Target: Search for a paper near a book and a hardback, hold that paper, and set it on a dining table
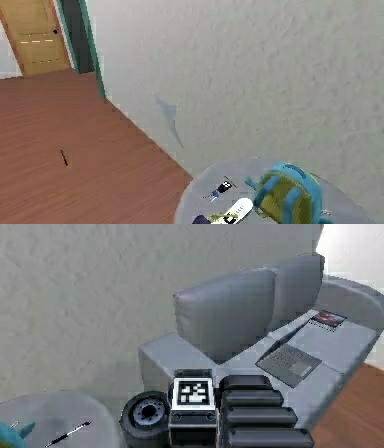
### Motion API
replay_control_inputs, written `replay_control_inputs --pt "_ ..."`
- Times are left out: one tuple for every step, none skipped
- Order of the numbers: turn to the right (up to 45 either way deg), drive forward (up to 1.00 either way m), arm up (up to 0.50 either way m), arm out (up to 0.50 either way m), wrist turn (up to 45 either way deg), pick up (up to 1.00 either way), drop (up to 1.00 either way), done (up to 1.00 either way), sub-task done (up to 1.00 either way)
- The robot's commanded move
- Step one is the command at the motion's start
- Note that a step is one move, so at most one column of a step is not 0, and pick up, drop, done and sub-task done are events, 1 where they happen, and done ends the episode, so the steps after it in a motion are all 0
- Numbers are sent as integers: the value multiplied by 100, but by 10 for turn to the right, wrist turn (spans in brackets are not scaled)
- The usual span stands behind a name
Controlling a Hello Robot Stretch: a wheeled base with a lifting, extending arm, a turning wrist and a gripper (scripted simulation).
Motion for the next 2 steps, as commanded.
replay_control_inputs --pt "-420 0 0 0 0 0 0 0 0" --pt "0 20 0 0 0 0 0 0 0"
